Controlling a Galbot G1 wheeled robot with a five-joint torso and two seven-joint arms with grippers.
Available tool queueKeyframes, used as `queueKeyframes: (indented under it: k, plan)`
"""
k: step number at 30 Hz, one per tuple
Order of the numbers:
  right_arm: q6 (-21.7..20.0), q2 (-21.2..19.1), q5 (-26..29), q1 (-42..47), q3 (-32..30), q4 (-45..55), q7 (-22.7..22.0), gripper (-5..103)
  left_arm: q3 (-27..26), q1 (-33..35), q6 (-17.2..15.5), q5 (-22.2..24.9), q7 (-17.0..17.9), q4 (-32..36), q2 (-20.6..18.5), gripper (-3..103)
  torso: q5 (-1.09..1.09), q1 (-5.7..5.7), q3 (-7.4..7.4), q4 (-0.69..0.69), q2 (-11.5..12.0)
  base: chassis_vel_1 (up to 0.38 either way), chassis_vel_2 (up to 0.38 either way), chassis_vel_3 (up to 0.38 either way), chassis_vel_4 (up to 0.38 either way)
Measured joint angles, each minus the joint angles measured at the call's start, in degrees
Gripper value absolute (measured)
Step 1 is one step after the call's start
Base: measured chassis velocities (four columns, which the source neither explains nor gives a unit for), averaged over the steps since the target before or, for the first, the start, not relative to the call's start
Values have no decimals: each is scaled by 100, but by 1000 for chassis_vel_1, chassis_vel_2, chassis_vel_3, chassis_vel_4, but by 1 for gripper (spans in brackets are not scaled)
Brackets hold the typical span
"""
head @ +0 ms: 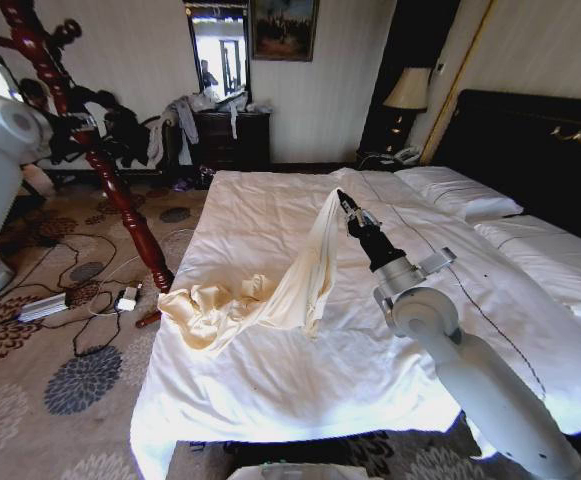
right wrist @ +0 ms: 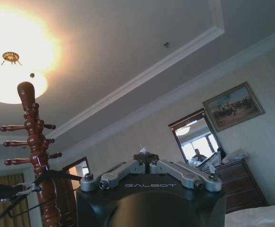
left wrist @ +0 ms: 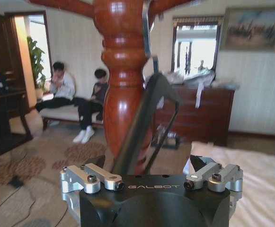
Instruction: Pick up the clothes from the bed and hang them on the clothes hanger.
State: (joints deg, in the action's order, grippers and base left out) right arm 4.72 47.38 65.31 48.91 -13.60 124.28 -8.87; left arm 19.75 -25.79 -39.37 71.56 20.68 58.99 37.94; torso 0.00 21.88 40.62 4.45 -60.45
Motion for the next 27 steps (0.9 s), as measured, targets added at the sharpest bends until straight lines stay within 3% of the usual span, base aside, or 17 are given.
queueKeyframes:
  k: [5, 7, 9, 13, 15, 19, 27]
  plan:
    - [25, -31, -18, 36, -3, -1, 2, 0, 2, -37, -310, 46, 254, -73, 86, 92, 0, -1, 0, 2, 0, 0, 0, 0, 0]
    - [31, -30, -21, 40, -3, -8, 2, 0, 3, -84, -321, 76, 312, -137, 117, 82, -1, 0, 0, 0, 0, 0, 0, 0, 0]
    - [32, -25, -24, 41, -1, -12, 2, 0, 5, -106, -321, 93, 319, -158, 122, 82, -1, 0, 0, 1, 0, 0, 0, 0, 0]
    - [34, -1, -47, 36, 29, -19, 2, 0, 63, -195, -319, 217, 349, -221, 123, 59, 0, -1, -1, 1, 0, 0, 0, 0, 0]
    - [34, -1, -48, 35, 31, -19, 2, 0, 65, -201, -317, 271, 372, -221, 119, 59, -1, -1, -1, 1, 0, 0, 0, 0, 0]
    - [34, -9, -62, 38, 33, -20, 2, 0, 64, -204, -307, 504, 483, -153, 67, 38, 0, -1, -1, 2, 0, 0, 0, 0, 0]
    - [38, -37, -96, 66, 23, 8, -2, 0, 33, -185, -300, 780, 547, 27, -12, 18, 1, 0, -1, 7, 0, 0, 0, 0, 0]
